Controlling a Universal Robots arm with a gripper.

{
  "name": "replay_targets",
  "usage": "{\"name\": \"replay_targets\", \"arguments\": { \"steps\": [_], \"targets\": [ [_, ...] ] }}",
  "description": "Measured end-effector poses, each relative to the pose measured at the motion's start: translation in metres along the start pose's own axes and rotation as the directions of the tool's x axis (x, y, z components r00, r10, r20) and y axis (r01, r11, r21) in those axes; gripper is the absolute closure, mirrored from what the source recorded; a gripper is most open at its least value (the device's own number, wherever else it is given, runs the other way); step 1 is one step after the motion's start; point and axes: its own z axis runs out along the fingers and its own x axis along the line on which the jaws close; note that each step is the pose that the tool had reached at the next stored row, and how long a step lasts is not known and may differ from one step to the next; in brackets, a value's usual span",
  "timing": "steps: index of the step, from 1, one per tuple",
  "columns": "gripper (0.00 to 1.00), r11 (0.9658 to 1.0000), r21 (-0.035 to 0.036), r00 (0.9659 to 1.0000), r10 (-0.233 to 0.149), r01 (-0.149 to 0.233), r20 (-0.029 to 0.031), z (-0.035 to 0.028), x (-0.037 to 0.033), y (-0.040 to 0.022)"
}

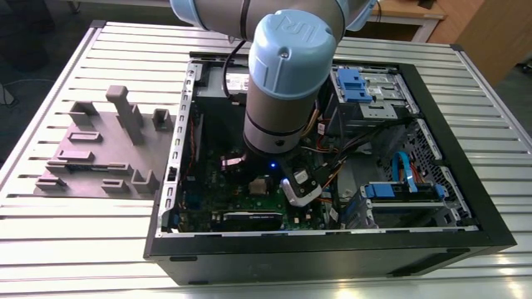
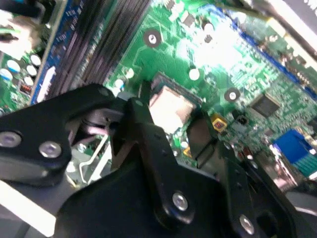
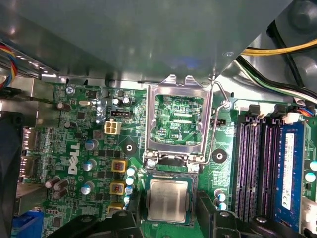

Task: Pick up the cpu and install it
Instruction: 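Place the cpu into insertion slot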

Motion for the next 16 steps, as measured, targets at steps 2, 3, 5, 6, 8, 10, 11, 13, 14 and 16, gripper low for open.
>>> {"name": "replay_targets", "arguments": {
  "steps": [2,3,5,6,8,10,11,13,14,16],
  "targets": [
    [0.44,1.0,0.0003,1.0,0.0,0.0,-0.0002,-0.0001,0.0,0.0],
    [0.44,1.0,0.0002,1.0,0.0,0.0,-0.0001,-0.0001,0.0,0.0],
    [0.44,1.0,0.0004,1.0,0.0,0.0,-0.0004,-0.0019,0.0001,0.0],
    [0.44,1.0,-0.0002,1.0,0.0,0.0,-0.0003,-0.0034,0.0001,0.0002],
    [0.44,1.0,-0.0007,1.0,0.0,0.0,-0.0001,-0.0035,0.0001,0.0002],
    [0.44,1.0,-0.0016,1.0,0.001,-0.001,0.0,-0.0028,0.0001,0.0002],
    [0.44,1.0,-0.0026,1.0,0.002,-0.002,0.0,-0.0022,0.0001,0.0001],
    [0.44,1.0,-0.0074,1.0,0.004,-0.004,0.0005,-0.0007,0.0,0.0],
    [0.44,0.9999,-0.0103,1.0,0.005,-0.005,0.0008,-0.0001,-0.0001,0.0],
    [0.45,0.9999,-0.0148,1.0,0.006,-0.006,0.0013,0.0004,-0.0003,-0.0001]
  ]
}}
